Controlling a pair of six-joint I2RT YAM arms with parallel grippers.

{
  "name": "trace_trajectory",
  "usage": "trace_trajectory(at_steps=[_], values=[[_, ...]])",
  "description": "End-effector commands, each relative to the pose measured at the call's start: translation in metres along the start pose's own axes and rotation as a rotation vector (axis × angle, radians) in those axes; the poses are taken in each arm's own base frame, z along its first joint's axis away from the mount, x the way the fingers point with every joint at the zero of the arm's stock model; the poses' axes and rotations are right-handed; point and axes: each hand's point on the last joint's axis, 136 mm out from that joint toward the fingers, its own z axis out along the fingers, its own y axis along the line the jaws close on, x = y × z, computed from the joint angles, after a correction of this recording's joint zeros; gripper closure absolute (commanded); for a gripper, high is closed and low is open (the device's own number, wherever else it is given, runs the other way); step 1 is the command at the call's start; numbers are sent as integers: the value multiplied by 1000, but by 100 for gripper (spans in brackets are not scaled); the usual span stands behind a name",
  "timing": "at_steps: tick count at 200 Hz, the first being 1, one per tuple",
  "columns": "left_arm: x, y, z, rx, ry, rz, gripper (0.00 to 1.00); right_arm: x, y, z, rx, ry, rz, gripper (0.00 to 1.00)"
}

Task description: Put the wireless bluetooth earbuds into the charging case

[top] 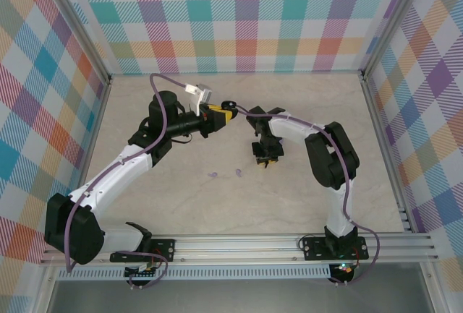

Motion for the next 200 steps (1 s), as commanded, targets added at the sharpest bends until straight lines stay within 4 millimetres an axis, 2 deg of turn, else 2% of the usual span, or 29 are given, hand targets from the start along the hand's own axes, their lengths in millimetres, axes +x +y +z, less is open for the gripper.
trace_trajectory(at_steps=[1, 64, 105, 136, 200], values=[[-10, -6, -6, 8, -27, 32, 92, 6, 1, 11, 13, 24, 9, 78], [-7, -4, -7, -4, -19, 28, 92, -3, -7, -10, 27, -93, 3, 81], [-1, 5, -6, -43, -3, 8, 91, -7, -11, -28, 15, -198, -20, 81], [10, 21, -3, -109, 27, -33, 92, -9, -14, -48, -3, -290, -27, 81], [39, 45, 12, -159, 97, -154, 91, -13, -3, -95, -102, -434, -83, 82]])
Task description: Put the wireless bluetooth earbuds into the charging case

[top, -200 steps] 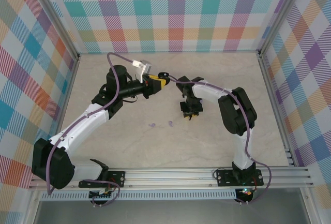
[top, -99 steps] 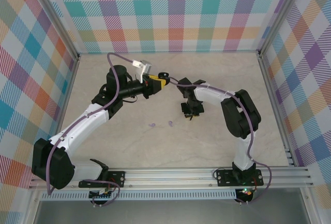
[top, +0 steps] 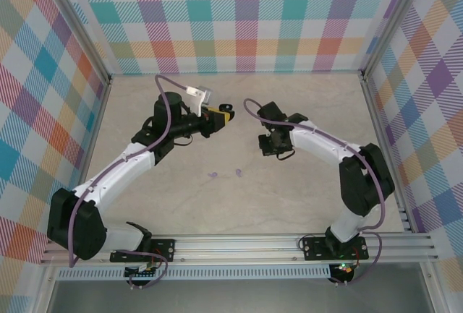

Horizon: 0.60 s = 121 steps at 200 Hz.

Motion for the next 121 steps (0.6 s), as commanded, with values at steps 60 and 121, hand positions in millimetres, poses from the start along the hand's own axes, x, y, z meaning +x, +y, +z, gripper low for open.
trace_trajectory(at_steps=[60, 121], values=[[39, 22, 27, 18, 95, -155, 92, -32, 26, -67, -181, -231, -74, 82], [54, 15, 37, 86, 149, -174, 92, -45, 43, -112, -291, -324, -118, 82]])
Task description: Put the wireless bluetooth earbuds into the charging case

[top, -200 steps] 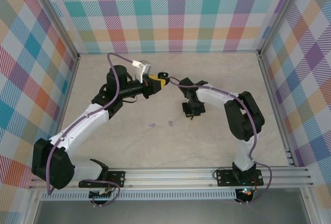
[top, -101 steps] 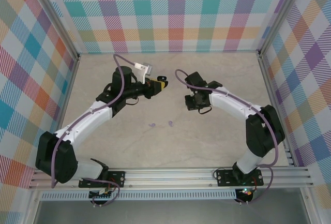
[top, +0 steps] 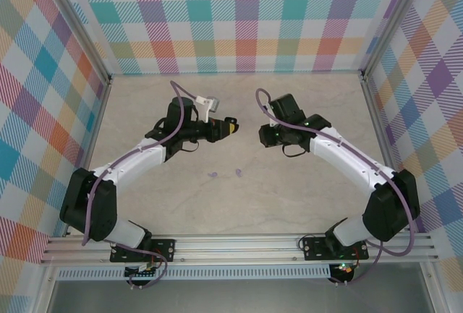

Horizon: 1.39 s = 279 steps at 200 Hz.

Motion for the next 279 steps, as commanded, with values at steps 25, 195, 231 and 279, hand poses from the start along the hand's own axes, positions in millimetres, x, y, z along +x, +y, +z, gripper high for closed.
trace_trajectory(at_steps=[25, 195, 231, 279], values=[[9, -14, 11, 105, 42, 9, 92, -30, 31, -36, -145, -119, -50, 82], [10, -104, -18, 418, 2, 369, 91, -58, 75, -118, -349, -368, -199, 81], [6, -109, -19, 422, 3, 377, 91, -56, 81, -119, -361, -369, -222, 81], [0, -113, -20, 430, 3, 358, 91, -53, 84, -116, -367, -355, -238, 81]])
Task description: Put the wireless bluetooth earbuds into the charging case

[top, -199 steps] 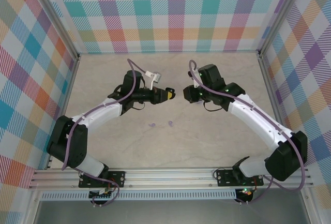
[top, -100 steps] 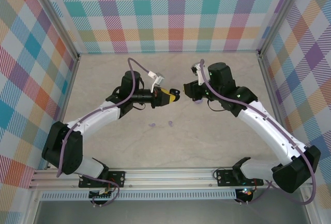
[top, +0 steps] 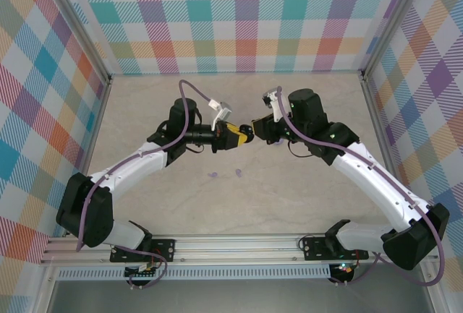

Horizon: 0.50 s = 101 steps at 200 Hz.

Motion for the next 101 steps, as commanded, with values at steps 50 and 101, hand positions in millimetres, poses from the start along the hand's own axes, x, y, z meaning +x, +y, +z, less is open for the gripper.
trace_trajectory(at_steps=[50, 101], values=[[-22, -22, 0, 57, -20, 49, 91, -18, 15, -6, -40, -57, -57, 81], [-23, -22, 1, 61, -14, 24, 91, -18, 15, -4, -41, -51, -61, 80]])
